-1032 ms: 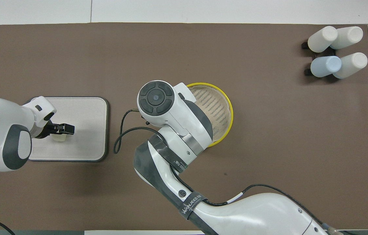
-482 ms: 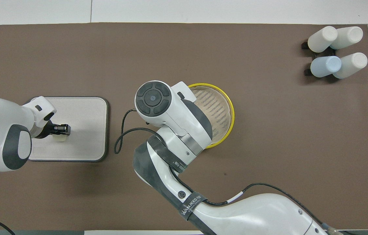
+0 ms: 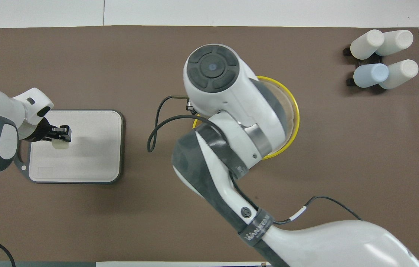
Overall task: Place bun in steamer
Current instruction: 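Lift the lid toward the bottles while the left gripper carries the bun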
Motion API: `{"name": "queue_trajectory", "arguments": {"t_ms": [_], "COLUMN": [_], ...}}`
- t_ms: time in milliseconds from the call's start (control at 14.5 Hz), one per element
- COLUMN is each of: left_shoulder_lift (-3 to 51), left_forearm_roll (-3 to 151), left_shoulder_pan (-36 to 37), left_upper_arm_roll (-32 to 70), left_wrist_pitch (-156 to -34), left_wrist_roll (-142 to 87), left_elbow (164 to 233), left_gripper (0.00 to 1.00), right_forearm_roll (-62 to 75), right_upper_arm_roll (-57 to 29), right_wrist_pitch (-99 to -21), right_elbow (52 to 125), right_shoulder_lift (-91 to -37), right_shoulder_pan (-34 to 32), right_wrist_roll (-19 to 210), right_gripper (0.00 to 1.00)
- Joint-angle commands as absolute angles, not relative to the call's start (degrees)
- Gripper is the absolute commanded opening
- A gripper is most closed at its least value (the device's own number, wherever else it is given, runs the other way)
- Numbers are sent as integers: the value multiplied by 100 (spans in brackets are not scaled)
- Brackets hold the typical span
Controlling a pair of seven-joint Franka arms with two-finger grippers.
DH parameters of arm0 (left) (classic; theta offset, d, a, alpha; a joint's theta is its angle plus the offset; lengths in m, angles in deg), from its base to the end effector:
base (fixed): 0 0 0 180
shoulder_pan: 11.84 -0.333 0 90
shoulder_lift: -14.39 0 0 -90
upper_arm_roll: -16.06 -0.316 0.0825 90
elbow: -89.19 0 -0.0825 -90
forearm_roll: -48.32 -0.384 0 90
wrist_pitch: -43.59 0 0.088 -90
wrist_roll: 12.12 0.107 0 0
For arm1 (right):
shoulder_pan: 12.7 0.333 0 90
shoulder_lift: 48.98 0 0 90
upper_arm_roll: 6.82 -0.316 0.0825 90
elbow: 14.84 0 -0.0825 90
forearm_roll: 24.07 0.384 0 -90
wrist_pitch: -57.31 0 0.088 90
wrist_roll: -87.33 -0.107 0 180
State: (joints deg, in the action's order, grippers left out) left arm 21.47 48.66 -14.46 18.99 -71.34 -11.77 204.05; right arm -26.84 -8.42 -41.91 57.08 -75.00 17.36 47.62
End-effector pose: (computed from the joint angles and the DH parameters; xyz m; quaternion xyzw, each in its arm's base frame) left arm 0.5646 -0.0029 0.3864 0.9981 -0.0043 -0.0611 0.0058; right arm 0.5959 0.3575 0.5046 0.9975 -0.0681 0.0195 0.0079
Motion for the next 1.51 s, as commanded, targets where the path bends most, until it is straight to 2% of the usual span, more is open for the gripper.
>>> {"name": "queue_trajectory", "arguments": {"t_ms": [0,413,619,688,894,1101,1445], "left_shoulder_lift": [2616,3397,4415,4697,4787,4831,4831], "left_forearm_roll": [5060,5640,5588,5588,5588,5579,5588], "left_shoulder_pan": [-931,712,1529,1810,2198,2559,2753], "left_upper_arm_roll": [1861,1852,1817,1791,1826,1817,1817], "left_wrist_pitch": [-6435,-5959,-5634,-5703,-5949,-6432,-6864], "left_wrist_roll": [-2016,-4749,-5944,-6332,-6406,-6572,-6582], "left_elbow": [19424,17650,16245,16005,16055,16441,16907], "left_gripper": [43,43,43,43,43,43,43], "right_forearm_roll": [-2670,-2644,-2705,-2714,-2723,-2723,-2670], "right_upper_arm_roll": [-884,-884,-884,-884,-884,-884,-884], "right_wrist_pitch": [-3911,-4008,-4008,-4008,-4130,-4333,-4595], "right_elbow": [5767,5758,5767,5784,5872,6109,6706], "right_shoulder_lift": [-7149,-7130,-7139,-7148,-7139,-7095,-6823], "right_shoulder_pan": [921,-837,-1391,-1489,-1726,-1815,-2104], "right_wrist_roll": [6205,8986,9505,9689,9902,9920,10130], "right_gripper": [0,0,0,0,0,0,0]}}
